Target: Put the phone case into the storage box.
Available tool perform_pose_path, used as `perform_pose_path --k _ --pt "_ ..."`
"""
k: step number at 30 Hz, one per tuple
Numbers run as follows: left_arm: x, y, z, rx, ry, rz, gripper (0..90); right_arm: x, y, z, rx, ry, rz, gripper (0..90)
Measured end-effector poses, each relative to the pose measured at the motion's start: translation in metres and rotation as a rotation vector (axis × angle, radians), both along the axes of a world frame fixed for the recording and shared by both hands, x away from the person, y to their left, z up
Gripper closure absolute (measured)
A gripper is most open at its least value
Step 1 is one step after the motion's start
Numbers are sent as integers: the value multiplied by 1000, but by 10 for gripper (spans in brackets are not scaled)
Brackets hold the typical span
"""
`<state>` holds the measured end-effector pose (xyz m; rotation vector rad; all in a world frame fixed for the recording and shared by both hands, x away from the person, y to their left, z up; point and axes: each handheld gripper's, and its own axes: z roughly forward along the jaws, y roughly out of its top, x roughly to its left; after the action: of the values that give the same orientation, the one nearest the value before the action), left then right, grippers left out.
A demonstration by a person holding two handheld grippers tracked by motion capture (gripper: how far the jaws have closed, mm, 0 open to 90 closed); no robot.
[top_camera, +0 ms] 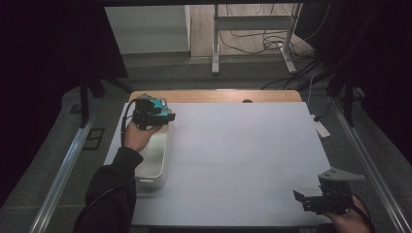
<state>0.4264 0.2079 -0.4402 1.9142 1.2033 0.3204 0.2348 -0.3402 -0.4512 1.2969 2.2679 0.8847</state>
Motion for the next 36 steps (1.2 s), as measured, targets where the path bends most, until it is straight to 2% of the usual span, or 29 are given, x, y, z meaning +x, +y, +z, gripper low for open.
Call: perform_pose_path --k 10,20,25,31,36 --pt "-6 -4 3 14 -17 -47 122 0 0 0 -1 -1 1 0" --pt "-13 -3 6 18 -37 -53 24 0 0 0 -1 0 0 0" --pt "-18 -2 8 6 -59 -53 9 0 0 0 -2 0 0 0" --pt "-24 -3 7 24 -85 -63 3 0 0 0 -1 0 0 0" --pt "-28 -5 7 30 -86 -80 0 0 0 0 -1 -1 0 0"
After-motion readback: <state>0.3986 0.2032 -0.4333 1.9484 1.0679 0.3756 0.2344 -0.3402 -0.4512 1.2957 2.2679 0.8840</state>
